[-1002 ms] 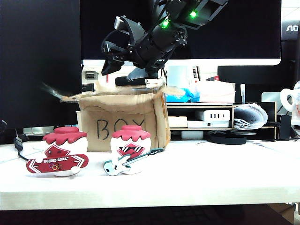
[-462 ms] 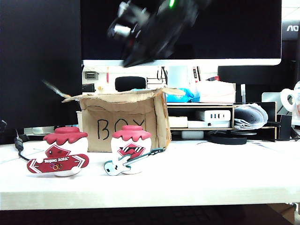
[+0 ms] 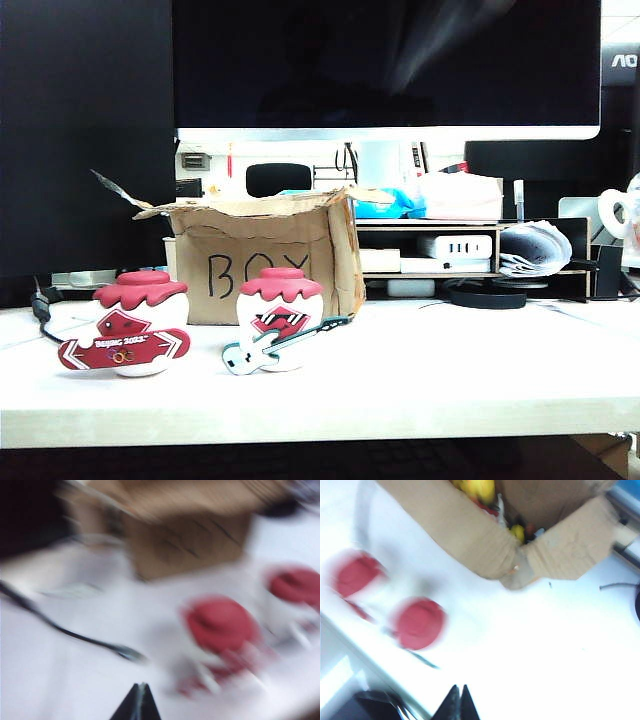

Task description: Put the doll that is least similar in size compared to the others into the paper box.

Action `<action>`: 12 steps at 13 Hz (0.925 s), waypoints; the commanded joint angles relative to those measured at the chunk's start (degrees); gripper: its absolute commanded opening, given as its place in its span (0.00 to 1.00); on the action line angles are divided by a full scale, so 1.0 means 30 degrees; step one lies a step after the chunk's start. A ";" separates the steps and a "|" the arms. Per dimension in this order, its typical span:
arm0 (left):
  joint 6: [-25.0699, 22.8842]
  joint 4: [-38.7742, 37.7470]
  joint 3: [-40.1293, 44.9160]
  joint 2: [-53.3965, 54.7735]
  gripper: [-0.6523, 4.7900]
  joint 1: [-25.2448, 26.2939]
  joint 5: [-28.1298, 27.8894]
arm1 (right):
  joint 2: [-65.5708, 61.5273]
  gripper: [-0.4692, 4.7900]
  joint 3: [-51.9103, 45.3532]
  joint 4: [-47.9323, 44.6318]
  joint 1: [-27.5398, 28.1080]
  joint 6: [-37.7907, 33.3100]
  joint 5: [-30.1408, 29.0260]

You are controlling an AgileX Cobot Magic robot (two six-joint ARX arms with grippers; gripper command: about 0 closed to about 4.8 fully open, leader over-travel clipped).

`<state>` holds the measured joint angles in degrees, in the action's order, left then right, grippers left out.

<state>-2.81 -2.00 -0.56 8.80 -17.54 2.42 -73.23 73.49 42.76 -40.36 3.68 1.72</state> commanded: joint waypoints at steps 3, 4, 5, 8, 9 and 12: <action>0.0000 0.0270 -0.0029 -0.2834 0.11 0.3548 0.0080 | 0.7162 0.09 -0.4051 -0.0189 -0.5093 -0.3373 0.3330; 0.0007 0.0262 -0.0029 -0.2871 0.11 0.4087 0.0073 | 0.8306 0.09 -0.4546 -0.0189 -0.6623 -0.4357 0.4983; 0.0000 0.0248 -0.0022 -0.2871 0.11 0.4408 0.0066 | 0.9522 0.09 -0.5034 -0.0211 -0.8393 -0.5479 0.7067; 0.0007 0.0255 -0.0022 -0.2871 0.11 0.4590 0.0073 | 1.2218 0.09 -0.6557 -0.0299 -1.3639 -0.7308 1.1519; 0.0000 0.0255 -0.0022 -0.2871 0.11 0.4583 0.0073 | 1.2641 0.09 -0.6943 -0.0306 -1.4455 -0.7300 1.1868; 0.0000 0.0255 -0.0022 -0.2871 0.11 0.4561 0.0073 | 1.2794 0.09 -0.7053 -0.0255 -1.4899 -0.7293 1.1854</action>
<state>-2.81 -1.76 -0.56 0.21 -3.92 2.46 -34.89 52.07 42.85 -85.01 -17.98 36.88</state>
